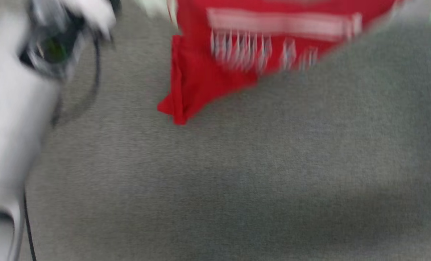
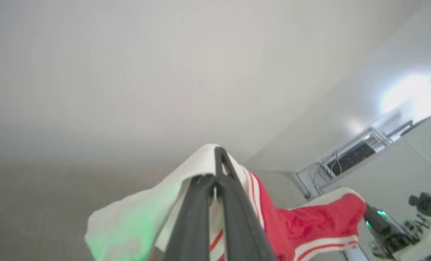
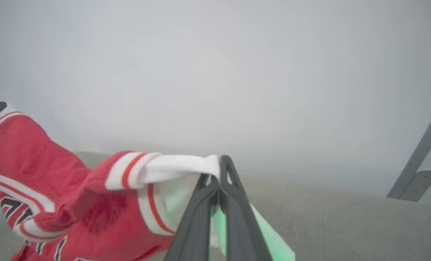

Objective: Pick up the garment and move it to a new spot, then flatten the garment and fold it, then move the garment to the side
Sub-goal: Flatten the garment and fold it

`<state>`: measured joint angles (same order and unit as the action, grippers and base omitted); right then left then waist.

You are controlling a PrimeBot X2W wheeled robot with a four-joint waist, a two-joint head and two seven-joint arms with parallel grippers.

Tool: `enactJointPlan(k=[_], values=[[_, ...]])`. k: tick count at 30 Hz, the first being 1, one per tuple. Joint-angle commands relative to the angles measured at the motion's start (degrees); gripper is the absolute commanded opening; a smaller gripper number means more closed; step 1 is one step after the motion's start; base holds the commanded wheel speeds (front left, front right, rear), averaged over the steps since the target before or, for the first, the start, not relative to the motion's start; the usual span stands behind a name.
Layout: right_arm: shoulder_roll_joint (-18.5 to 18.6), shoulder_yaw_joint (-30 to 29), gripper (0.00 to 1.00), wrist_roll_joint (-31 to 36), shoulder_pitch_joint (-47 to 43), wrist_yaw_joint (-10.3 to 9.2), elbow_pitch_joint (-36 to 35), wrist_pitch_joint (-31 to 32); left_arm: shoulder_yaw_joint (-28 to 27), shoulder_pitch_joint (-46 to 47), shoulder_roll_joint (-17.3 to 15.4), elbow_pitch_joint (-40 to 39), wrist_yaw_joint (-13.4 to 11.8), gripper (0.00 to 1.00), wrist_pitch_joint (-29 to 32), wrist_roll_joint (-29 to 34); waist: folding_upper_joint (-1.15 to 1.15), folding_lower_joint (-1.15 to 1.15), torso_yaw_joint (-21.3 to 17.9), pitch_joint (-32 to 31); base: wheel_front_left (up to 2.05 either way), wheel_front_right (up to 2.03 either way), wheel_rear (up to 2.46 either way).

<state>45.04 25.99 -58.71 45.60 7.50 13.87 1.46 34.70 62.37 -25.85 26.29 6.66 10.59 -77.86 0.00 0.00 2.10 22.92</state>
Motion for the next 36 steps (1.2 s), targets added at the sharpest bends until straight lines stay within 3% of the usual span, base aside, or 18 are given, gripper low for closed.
enactJointPlan(k=[1,4,8,11,15,18,22,29,36], values=[[-2.8,-1.3,0.0,-0.6,5.2,-0.02,2.7,0.1,-1.2,4.8,0.8,3.0,-0.8,0.0,-1.6,1.3,0.0,0.0,-3.2,3.7,0.0,0.0,0.0],[-8.9,-3.2,0.0,-0.3,16.6,-0.01,10.1,-0.1,-3.3,15.8,3.5,11.2,-2.3,0.0,-6.0,3.6,0.0,0.0,-4.9,5.5,0.0,0.0,0.0],[-14.5,-6.2,0.0,1.5,30.5,-0.01,19.4,-3.1,-4.9,28.5,5.8,18.7,-1.4,0.0,-10.9,5.9,0.0,0.0,-6.4,6.4,0.0,0.0,0.0],[-16.8,-8.5,0.0,2.9,38.4,-0.01,25.5,-6.1,-6.2,35.8,6.8,23.3,-0.5,0.0,-14.8,7.0,0.0,0.0,-6.8,6.1,0.0,0.0,0.0],[-17.6,-5.9,0.0,5.9,43.4,-0.01,30.8,-5.9,-6.5,38.7,9.4,28.8,0.5,0.0,-15.5,5.3,0.0,0.0,-6.0,5.0,0.0,0.0,0.0],[-16.8,-3.1,0.0,6.3,40.8,-0.01,31.0,-4.6,-5.7,34.7,10.2,29.3,0.8,0.0,-14.3,4.0,0.0,0.0,-5.2,4.8,0.0,0.0,0.0],[-14.7,1.3,0.0,5.7,34.4,-0.01,29.2,-3.0,-4.6,25.4,10.4,24.4,0.9,0.0,-12.0,0.2,0.0,0.0,-4.1,4.8,0.0,0.0,0.0],[-8.7,6.4,0.0,1.3,16.0,0.0,20.2,-1.2,1.1,1.4,5.9,12.5,0.9,0.0,-9.9,-3.3,0.0,0.0,-2.6,3.5,0.0,0.0,0.0],[-0.7,4.9,0.0,-3.3,-2.9,-0.01,9.7,-1.0,5.3,-17.1,1.1,-0.7,0.9,0.0,-11.5,-5.8,0.0,0.0,-0.4,-0.4,0.0,0.0,0.0]])
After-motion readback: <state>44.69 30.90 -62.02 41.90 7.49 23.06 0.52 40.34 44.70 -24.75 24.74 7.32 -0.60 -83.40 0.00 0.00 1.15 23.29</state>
